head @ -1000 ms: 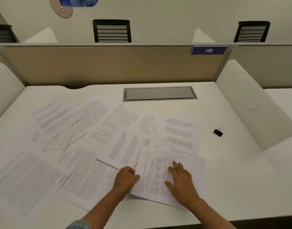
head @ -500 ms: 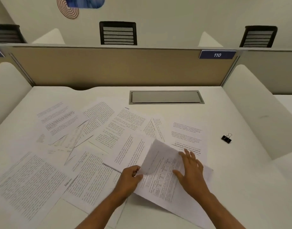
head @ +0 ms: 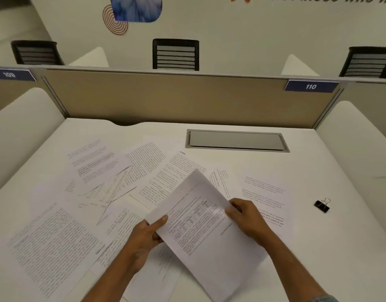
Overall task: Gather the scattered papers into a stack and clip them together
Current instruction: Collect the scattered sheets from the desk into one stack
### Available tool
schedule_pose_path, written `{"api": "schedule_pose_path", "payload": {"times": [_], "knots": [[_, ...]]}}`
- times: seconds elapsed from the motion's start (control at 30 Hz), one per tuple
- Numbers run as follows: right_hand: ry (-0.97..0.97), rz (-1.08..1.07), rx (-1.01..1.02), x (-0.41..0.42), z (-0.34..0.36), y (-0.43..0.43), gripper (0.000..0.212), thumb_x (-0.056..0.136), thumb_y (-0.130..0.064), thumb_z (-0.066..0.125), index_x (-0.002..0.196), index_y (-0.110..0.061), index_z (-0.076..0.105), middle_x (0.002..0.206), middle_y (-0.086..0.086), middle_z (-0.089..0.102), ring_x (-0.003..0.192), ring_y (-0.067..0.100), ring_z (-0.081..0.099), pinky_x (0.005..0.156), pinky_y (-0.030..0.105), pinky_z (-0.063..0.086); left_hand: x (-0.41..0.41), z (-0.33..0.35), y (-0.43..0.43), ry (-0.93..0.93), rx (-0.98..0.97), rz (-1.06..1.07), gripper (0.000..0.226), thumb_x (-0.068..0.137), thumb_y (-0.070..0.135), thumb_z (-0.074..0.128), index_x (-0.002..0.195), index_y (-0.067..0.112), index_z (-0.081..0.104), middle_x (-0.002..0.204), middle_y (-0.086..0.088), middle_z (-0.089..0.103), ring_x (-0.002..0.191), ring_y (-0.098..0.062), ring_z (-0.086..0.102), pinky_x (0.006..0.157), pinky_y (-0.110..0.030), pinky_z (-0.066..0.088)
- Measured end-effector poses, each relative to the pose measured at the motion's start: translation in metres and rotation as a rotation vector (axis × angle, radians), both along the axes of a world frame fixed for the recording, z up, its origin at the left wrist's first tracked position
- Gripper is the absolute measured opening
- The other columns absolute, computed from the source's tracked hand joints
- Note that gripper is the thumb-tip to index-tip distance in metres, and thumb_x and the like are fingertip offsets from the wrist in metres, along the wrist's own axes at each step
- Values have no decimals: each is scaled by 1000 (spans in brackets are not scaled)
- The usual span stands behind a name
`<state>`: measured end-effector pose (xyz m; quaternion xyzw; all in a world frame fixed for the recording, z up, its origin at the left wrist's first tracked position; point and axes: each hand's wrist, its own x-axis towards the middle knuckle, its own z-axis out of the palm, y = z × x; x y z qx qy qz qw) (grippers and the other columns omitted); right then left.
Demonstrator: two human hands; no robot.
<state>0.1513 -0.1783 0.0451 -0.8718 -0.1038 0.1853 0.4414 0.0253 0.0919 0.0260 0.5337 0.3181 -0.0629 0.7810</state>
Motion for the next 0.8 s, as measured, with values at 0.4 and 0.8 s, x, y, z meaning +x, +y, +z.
{"api": "schedule_pose_path", "payload": {"times": [0.4, 0.8], "knots": [[-56, -206, -230, 32, -42, 57, 32, 97, -29, 60, 126, -16, 60, 116, 6, 68, 108, 25, 62, 93, 36, 49, -10, -27, 12, 99, -11, 213, 39, 96, -1, 61, 134, 10, 60, 116, -9, 74, 105, -33, 69, 82, -40, 58], [-87, 129, -777, 41, -64, 46, 106, 67, -73, 72, 149, -22, 29, 147, 10, 37, 135, 29, 37, 109, 47, 36, -23, -13, 68, 37, -116, 406, 33, 98, -4, 54, 122, 16, 64, 102, -2, 79, 102, -25, 67, 88, -38, 53]]}}
